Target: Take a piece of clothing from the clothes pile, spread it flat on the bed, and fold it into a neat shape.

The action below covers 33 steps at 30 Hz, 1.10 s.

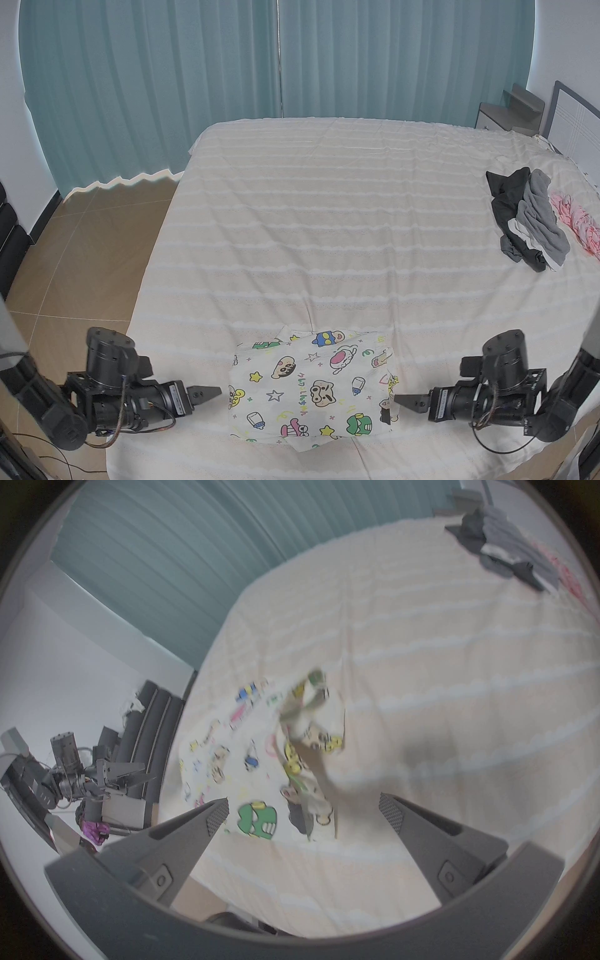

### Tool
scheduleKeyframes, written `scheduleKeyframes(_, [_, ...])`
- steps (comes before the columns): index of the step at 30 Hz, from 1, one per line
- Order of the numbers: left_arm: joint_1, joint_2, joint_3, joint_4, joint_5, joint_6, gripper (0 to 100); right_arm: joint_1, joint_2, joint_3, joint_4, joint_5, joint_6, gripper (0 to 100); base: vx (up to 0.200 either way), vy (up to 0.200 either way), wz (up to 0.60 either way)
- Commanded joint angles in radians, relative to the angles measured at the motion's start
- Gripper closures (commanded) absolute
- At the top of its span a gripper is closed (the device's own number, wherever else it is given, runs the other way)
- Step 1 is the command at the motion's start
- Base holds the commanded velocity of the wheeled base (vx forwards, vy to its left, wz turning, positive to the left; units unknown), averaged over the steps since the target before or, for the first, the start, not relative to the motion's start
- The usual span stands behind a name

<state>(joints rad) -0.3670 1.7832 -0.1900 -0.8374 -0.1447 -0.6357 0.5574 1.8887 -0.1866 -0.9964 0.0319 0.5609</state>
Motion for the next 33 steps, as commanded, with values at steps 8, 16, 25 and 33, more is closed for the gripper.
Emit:
scheduleKeyframes(8, [-0.13, -1.05, 0.0, 0.471, 0.623, 0.073, 0, -0.007, -0.925, 0.102, 0.263, -0.484, -0.067, 0, 0.0, 0.0, 0.0])
scheduleKeyframes(16, [0.197, -1.578, -0.063, 0.896, 0.625, 0.298, 0, -0.217, -1.343, 0.096, 0.616, -0.598, -0.256, 0, 0.0, 0.0, 0.0])
scheduleKeyframes(25, [0.247, -1.683, -0.059, 0.928, 0.738, 0.398, 0, -0.424, -1.617, 0.187, 0.713, -0.532, -0.4, 0, 0.0, 0.0, 0.0])
scheduleKeyframes(33, [0.385, -1.739, -0.062, 0.917, 0.804, 0.593, 0, -0.562, -1.878, 0.159, 1.009, -0.276, -0.538, 0, 0.0, 0.0, 0.0])
